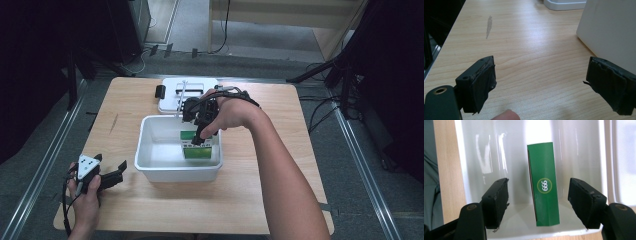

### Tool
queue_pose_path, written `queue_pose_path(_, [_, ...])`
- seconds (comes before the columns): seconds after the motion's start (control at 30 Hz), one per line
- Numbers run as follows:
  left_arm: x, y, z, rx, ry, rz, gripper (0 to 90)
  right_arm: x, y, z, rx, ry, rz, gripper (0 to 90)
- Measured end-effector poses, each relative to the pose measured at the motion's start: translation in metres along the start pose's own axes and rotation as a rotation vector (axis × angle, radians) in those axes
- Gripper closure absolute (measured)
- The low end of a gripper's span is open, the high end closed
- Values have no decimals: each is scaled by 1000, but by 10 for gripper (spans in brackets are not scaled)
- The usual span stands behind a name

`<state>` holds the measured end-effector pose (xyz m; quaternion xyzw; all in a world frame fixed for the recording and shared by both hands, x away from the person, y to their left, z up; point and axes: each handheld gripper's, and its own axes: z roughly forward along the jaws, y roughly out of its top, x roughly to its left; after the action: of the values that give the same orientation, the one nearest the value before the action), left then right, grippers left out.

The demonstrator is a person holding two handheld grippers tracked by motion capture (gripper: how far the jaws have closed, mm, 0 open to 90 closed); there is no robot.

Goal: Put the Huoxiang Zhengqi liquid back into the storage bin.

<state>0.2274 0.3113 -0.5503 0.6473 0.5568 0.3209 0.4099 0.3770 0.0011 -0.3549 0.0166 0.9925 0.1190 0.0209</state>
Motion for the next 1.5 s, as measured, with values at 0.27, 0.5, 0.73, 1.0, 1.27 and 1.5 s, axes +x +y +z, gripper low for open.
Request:
queue_pose_path(0.27, [0,0,0,0,-2,0,97,-2,-12,-15,-28,-28,35,306])
queue_pose_path(0.5, [0,0,0,0,1,0,98,-2,-27,-30,-60,-50,67,303])
queue_pose_path(0.73, [0,0,0,5,0,3,98,-4,-47,-41,-84,-83,130,292])
queue_pose_path(1.0, [0,0,0,1,1,0,98,-7,-73,-43,-139,-106,232,287])
queue_pose_path(1.27, [0,0,0,1,3,-3,98,-11,-103,-44,-208,-150,342,282])
queue_pose_path(1.5, [0,0,0,4,5,1,98,-10,-131,-39,-254,-178,429,282])
